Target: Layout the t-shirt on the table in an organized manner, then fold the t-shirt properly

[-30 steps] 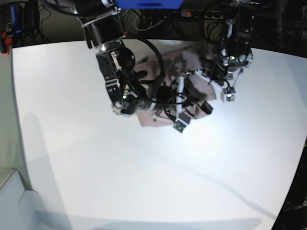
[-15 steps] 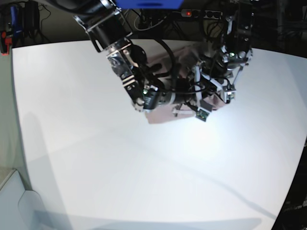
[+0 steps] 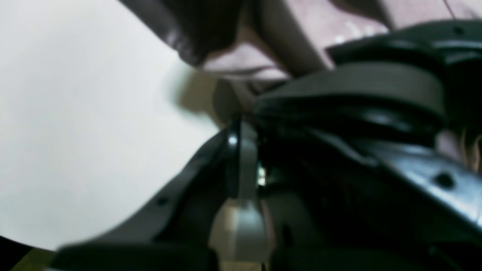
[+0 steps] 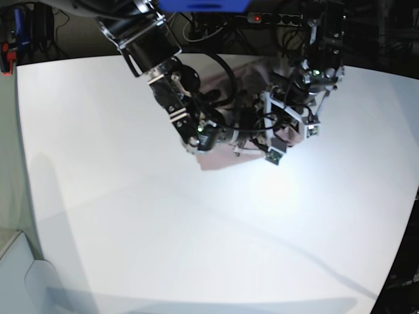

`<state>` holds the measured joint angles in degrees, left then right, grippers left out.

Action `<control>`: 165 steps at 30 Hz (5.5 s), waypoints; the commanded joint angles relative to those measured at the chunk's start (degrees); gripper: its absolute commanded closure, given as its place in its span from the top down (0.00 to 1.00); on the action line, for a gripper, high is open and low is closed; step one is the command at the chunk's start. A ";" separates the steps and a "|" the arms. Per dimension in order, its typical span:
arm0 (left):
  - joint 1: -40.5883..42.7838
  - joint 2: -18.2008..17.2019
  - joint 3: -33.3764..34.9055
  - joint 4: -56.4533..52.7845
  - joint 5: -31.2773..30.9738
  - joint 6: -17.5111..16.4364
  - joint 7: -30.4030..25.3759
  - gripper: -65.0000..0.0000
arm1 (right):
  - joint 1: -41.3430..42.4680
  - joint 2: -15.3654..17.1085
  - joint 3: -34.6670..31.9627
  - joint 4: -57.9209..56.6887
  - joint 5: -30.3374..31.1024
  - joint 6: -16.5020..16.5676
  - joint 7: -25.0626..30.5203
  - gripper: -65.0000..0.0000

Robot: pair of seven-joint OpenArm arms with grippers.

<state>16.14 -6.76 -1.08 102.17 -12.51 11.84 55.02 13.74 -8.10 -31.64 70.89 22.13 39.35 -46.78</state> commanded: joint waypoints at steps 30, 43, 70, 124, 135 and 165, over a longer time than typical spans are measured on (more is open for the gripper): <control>3.95 -0.49 -0.19 10.40 0.34 0.16 -0.21 0.00 | -7.80 6.82 10.23 22.87 2.27 0.65 -1.79 0.57; 9.84 -1.81 -0.02 13.48 0.25 0.16 -0.21 0.00 | -14.48 11.48 25.44 29.02 2.27 0.65 -1.79 0.57; 7.29 -5.67 0.16 13.92 -33.60 0.16 -0.83 0.00 | -19.58 15.09 25.62 24.45 2.00 0.65 -1.17 0.06; 4.47 -8.31 0.25 -4.46 -22.87 0.08 -6.81 0.00 | -19.85 18.43 25.35 26.91 2.09 0.65 -2.84 0.16; 4.83 -8.40 -0.02 1.26 -23.31 0.08 -6.45 0.00 | -21.87 19.48 27.46 29.81 2.27 0.65 -3.28 0.55; 5.35 -8.22 -7.75 10.14 -29.64 0.08 -6.28 0.56 | -22.31 19.48 38.28 31.30 2.00 0.65 -3.72 0.55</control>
<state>21.85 -14.44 -8.51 111.63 -41.69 11.97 49.41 -8.97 10.96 6.44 101.45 23.18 39.62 -51.46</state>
